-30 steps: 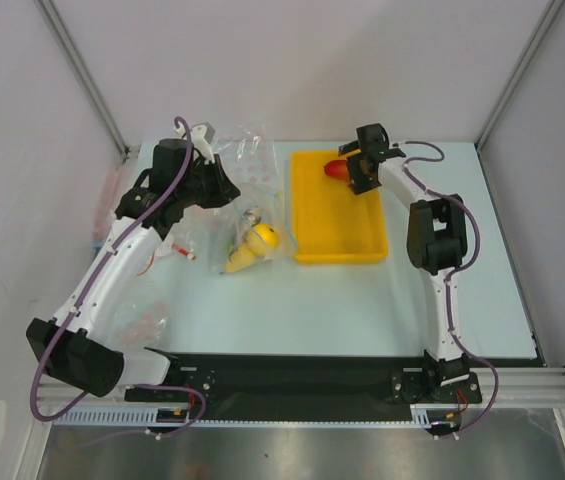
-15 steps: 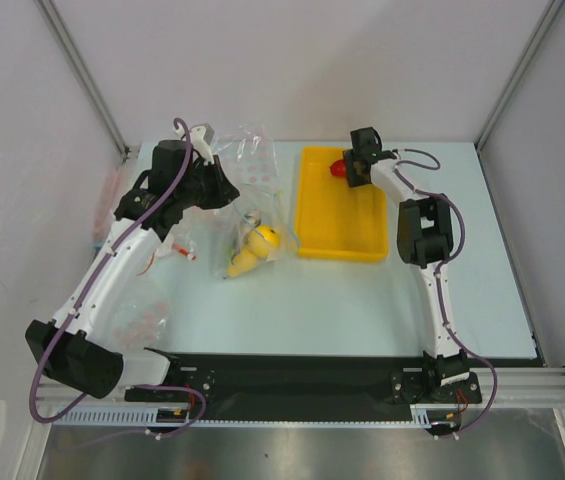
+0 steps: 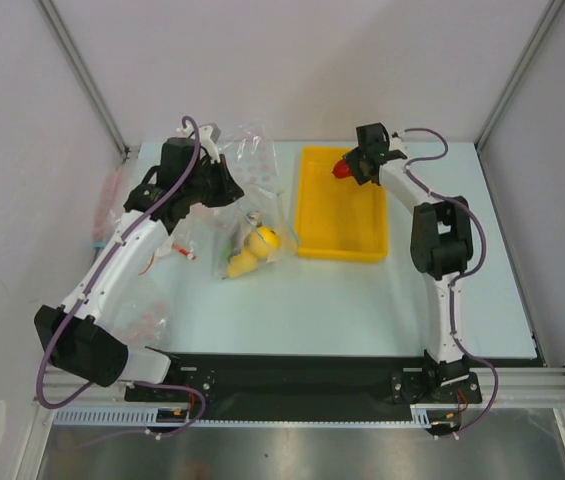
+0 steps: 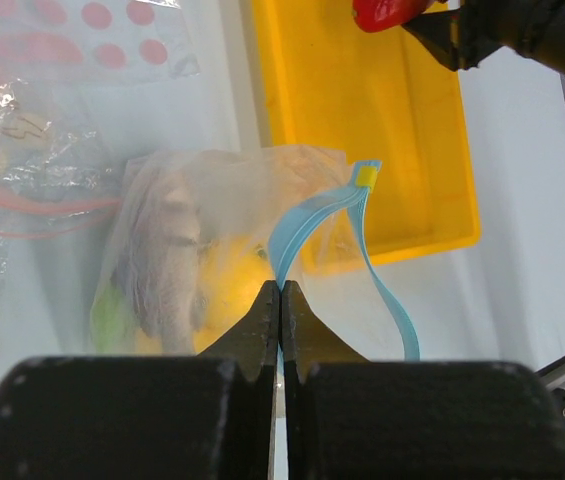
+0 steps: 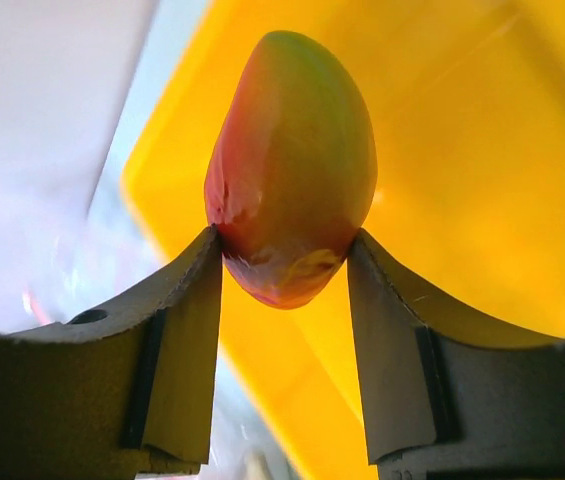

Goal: Place the food in the zip-top bag and seal the zipper
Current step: Pick up the fake fruit from the bin, then place the fake fruit in the zipper food storage bag.

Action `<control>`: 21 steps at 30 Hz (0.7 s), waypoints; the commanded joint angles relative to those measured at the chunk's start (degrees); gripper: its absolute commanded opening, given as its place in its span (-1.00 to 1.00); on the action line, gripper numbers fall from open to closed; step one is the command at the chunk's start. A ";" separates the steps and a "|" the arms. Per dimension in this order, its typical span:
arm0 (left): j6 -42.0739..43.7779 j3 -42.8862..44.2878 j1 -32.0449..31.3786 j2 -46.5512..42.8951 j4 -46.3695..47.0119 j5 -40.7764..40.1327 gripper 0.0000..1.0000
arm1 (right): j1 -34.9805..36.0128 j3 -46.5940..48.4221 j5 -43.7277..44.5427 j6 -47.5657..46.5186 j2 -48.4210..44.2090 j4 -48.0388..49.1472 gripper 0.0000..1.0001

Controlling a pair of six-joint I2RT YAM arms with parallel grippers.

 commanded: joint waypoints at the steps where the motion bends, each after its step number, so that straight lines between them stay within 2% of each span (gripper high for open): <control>1: -0.49 2.98 -0.11 0.67 2.27 1.32 -0.99 | 2.50 -2.84 -3.75 -15.08 -12.84 5.90 -0.29; 4: -0.48 3.60 -0.11 1.19 2.01 1.23 -0.99 | 4.70 -8.81 -6.39 -20.64 -19.61 9.05 -0.32; 7: -1.10 4.12 -0.11 1.37 1.48 1.67 -0.99 | 6.90 -15.85 -14.89 -30.99 -26.64 14.85 -0.34; 14: -4.08 0.97 -0.11 -1.00 2.09 2.63 -0.99 | 11.56 -27.54 -30.11 -43.15 -38.00 21.46 -0.33; 16: -4.44 0.96 -0.11 -1.09 2.01 3.51 -0.99 | 13.13 -31.57 -32.14 -46.83 -42.13 24.43 -0.34; 21: -5.93 1.31 -0.11 -1.53 2.18 5.01 -0.99 | 18.94 -35.90 -33.82 -51.42 -47.67 24.10 -0.34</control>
